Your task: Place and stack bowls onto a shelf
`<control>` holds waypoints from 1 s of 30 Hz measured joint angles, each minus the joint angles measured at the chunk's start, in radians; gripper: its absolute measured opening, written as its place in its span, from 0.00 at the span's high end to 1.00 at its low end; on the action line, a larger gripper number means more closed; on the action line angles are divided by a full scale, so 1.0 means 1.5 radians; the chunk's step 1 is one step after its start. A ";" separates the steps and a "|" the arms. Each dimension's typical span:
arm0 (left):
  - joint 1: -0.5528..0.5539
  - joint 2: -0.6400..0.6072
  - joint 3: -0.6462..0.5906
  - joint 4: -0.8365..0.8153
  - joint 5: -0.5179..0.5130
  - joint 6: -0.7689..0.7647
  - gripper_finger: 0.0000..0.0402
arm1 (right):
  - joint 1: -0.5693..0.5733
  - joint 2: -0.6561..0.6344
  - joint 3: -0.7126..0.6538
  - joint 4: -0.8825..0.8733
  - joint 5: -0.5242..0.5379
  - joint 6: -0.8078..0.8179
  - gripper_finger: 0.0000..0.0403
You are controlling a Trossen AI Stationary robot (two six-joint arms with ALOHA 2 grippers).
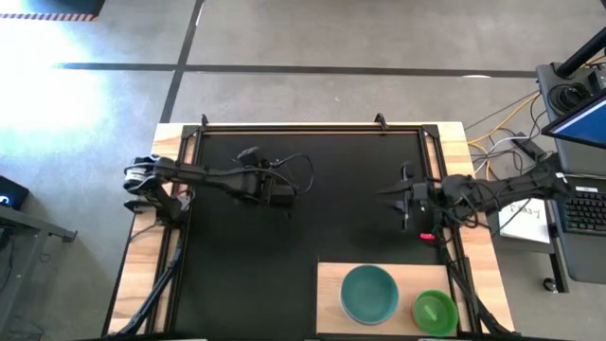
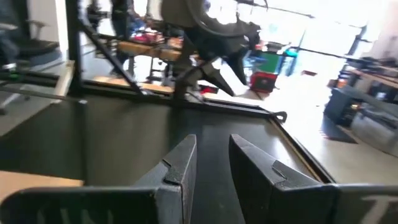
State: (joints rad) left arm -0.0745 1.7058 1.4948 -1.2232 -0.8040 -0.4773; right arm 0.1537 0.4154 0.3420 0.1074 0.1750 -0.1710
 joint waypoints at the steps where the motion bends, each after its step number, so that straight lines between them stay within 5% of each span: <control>1: 0.004 0.000 0.000 0.000 0.000 0.003 0.62 | -0.011 -0.008 -0.015 0.012 0.000 0.000 0.79; 13: 0.050 -0.002 -0.001 0.001 -0.008 0.023 0.62 | -0.096 -0.075 -0.141 0.116 -0.002 0.015 0.79; 30: 0.127 -0.011 -0.038 0.065 -0.019 0.044 0.62 | -0.113 -0.079 -0.219 0.194 -0.017 0.083 0.81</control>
State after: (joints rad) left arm 0.1153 1.6893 1.4379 -1.1257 -0.8322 -0.4118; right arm -0.0156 0.2967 0.0128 0.3984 0.1487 -0.0465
